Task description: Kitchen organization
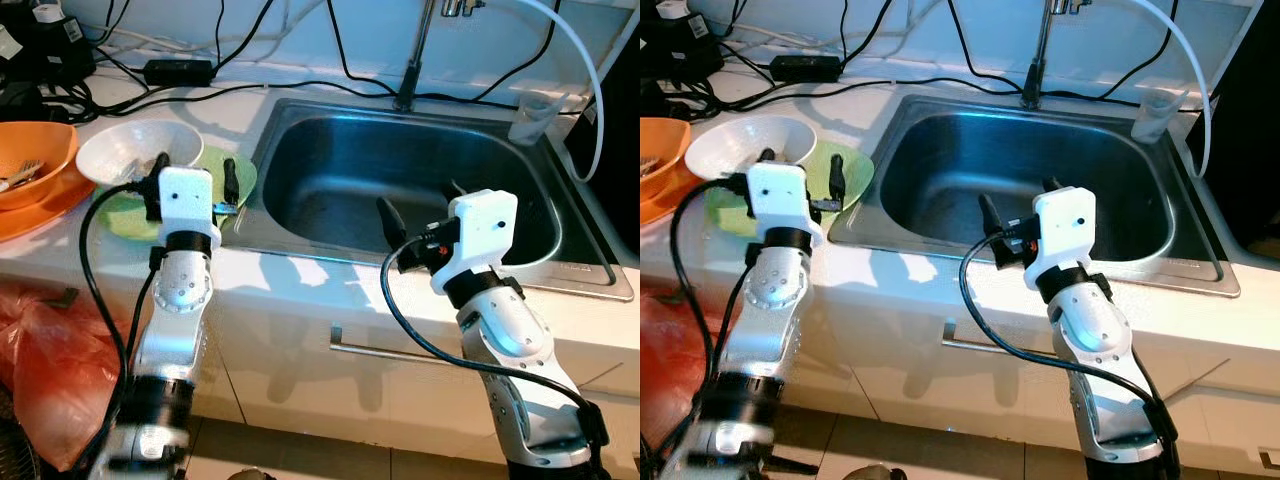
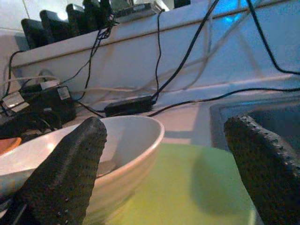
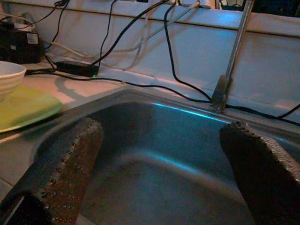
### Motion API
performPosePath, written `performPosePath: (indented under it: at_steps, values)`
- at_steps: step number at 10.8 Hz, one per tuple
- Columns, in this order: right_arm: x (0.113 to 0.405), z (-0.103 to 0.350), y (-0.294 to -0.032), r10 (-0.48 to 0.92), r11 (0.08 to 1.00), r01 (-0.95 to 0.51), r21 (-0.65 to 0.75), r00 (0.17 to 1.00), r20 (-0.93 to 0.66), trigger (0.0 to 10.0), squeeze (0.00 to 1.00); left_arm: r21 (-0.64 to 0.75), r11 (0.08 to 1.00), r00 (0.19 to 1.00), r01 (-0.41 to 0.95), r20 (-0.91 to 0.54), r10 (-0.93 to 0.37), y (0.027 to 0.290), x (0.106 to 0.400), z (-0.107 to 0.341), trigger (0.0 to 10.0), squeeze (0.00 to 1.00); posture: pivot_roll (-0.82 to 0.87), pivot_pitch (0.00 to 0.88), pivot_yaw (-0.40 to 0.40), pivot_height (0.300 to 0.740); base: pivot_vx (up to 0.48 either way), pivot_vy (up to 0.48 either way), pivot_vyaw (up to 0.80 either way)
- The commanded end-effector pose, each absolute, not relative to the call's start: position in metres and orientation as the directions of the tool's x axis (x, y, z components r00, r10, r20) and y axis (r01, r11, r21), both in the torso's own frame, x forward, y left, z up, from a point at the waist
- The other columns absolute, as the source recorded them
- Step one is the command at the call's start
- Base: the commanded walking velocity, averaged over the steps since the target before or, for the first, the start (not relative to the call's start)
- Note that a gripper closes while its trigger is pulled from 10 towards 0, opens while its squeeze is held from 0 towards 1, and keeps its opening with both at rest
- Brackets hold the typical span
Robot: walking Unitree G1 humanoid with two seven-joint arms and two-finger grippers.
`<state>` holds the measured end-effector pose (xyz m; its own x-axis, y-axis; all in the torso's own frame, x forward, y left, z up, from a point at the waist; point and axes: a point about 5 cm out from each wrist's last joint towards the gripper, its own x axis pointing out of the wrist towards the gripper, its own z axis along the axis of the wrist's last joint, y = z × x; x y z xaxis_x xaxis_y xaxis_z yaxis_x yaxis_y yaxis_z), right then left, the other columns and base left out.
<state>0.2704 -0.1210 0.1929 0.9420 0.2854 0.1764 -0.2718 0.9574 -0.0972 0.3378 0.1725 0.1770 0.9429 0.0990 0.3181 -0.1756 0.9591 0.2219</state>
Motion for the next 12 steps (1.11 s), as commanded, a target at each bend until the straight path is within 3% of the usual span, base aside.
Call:
performPosePath:
  at_steps: [1,4,5,6,7,12]
  values:
    - [0.272,0.195,-0.122,0.283,0.959,-0.271,-0.089,0.941,0.185,10.0,0.0,0.229,0.951,0.933,-0.206,0.338,0.121,0.177,0.342,0.18,10.0,0.0,-0.04,0.039,-0.027,0.74,0.0,0.0,0.0]
    - [0.271,0.196,-0.124,0.275,0.961,-0.263,-0.086,0.943,0.189,10.0,0.0,0.27,0.935,0.935,-0.231,0.326,0.138,0.186,0.351,0.173,10.0,0.0,-0.04,0.041,-0.024,0.74,0.0,0.0,0.0]
    - [0.27,0.195,-0.123,0.276,0.961,-0.264,-0.086,0.943,0.187,10.0,0.0,0.265,0.942,0.938,-0.207,0.328,0.114,0.184,0.352,0.171,9.5,0.0,-0.04,0.042,-0.024,0.74,0.0,0.0,0.0]
    - [0.27,0.195,-0.123,0.276,0.961,-0.265,-0.085,0.943,0.186,10.0,0.0,0.25,0.946,0.937,-0.205,0.328,0.117,0.183,0.352,0.17,2.8,0.0,-0.04,0.043,-0.024,0.74,0.0,0.0,0.0]
    - [0.271,0.195,-0.123,0.276,0.961,-0.264,-0.084,0.943,0.186,10.0,0.0,0.236,0.952,0.938,-0.196,0.327,0.112,0.183,0.352,0.169,0.0,0.0,-0.04,0.043,-0.022,0.74,0.0,0.0,0.0]
    - [0.271,0.195,-0.124,0.274,0.961,-0.262,-0.088,0.944,0.185,10.0,0.0,0.229,0.955,0.933,-0.191,0.343,0.104,0.179,0.353,0.169,0.0,0.0,-0.05,0.042,-0.024,0.74,0.0,0.0,0.0]
